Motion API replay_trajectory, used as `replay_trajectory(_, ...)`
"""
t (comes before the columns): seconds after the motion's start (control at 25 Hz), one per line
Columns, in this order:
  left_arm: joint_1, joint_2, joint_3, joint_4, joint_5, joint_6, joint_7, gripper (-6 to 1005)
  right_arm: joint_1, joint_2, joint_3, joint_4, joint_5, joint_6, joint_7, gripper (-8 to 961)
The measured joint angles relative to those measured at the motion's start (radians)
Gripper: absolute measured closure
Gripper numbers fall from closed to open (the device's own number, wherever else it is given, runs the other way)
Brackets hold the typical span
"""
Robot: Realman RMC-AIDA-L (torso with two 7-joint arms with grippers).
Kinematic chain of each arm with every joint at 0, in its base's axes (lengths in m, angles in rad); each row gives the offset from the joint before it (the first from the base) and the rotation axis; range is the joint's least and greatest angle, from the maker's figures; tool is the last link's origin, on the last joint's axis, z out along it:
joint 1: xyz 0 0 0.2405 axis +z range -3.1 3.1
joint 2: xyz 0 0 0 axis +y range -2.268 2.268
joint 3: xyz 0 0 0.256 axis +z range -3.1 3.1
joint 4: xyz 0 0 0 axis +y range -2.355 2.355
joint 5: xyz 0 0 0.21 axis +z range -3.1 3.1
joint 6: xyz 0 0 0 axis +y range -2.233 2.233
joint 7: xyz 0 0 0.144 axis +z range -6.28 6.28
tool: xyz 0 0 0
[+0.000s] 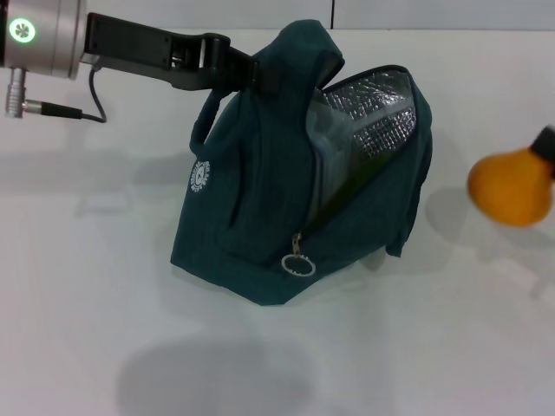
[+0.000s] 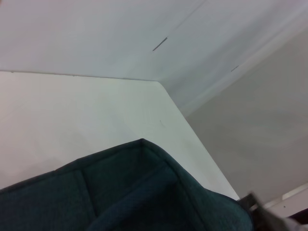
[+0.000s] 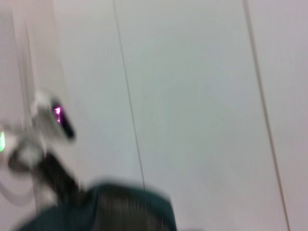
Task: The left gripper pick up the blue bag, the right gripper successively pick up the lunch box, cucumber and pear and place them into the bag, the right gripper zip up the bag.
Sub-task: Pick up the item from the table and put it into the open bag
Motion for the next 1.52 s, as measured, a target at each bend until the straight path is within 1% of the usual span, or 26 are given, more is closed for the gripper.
replay_trajectory(0.08,0.0,-0.001,0.0,0.0,0.0,0.0,0.0,954,0.007,-0.007,0.041,-0.002,0.0,-0.064,0.042,893)
replay_trajectory(0.12,0.001,-0.003,0.001,-0.001,0.001,0.0,0.0,954,0.022,-0.012,0.05,-0.007,0.0,-0.09,0.079,890)
replay_trajectory(0.24,0.001,-0.004,0.004,-0.001,0.0,0.0,0.001,954,0.072,-0.015,0.05,-0.016,-0.001,-0.135,0.167,881)
replay_trajectory(0.28,0.002,-0.005,0.004,-0.002,0.0,0.0,0.001,954,0.088,-0.013,0.05,-0.019,-0.001,-0.145,0.185,878)
replay_trajectory(0.48,0.004,-0.007,0.005,-0.003,0.001,0.001,0.002,954,0.2,0.014,0.045,-0.042,-0.003,-0.182,0.282,864)
replay_trajectory(0.64,0.005,-0.007,0.005,-0.003,0.001,0.001,0.003,954,0.289,0.022,0.0,-0.037,0.0,-0.186,0.312,852)
replay_trajectory(0.76,0.005,-0.007,0.005,-0.004,0.001,0.002,0.004,954,0.338,0.027,-0.045,-0.024,0.002,-0.165,0.321,843)
replay_trajectory(0.96,0.008,-0.007,0.005,-0.004,-0.001,0.001,0.007,954,0.374,0.031,-0.148,-0.015,0.029,-0.109,0.323,829)
replay_trajectory(1.04,0.01,-0.007,0.005,-0.004,-0.001,0.001,0.008,954,0.377,0.032,-0.185,-0.015,0.038,-0.079,0.324,823)
replay_trajectory(1.08,0.01,-0.007,0.005,-0.004,-0.001,0.001,0.009,954,0.377,0.032,-0.185,-0.015,0.038,-0.079,0.324,820)
replay_trajectory(1.12,0.011,-0.007,0.005,-0.004,-0.001,0.002,0.009,954,0.378,0.033,-0.233,-0.014,0.039,-0.033,0.324,817)
replay_trajectory(1.2,0.012,-0.007,0.004,-0.004,-0.002,0.002,0.009,954,0.378,0.033,-0.264,-0.014,0.039,-0.003,0.325,811)
replay_trajectory(1.24,0.013,-0.007,0.004,-0.004,-0.003,0.002,0.009,954,0.378,0.033,-0.264,-0.014,0.039,-0.003,0.325,808)
replay_trajectory(1.28,0.013,-0.007,0.003,-0.004,-0.003,0.002,0.01,954,0.38,0.033,-0.303,-0.014,0.039,0.031,0.325,805)
replay_trajectory(1.52,0.015,-0.007,0.001,-0.004,-0.004,0.003,0.01,954,0.386,0.033,-0.365,-0.014,0.057,0.085,0.32,788)
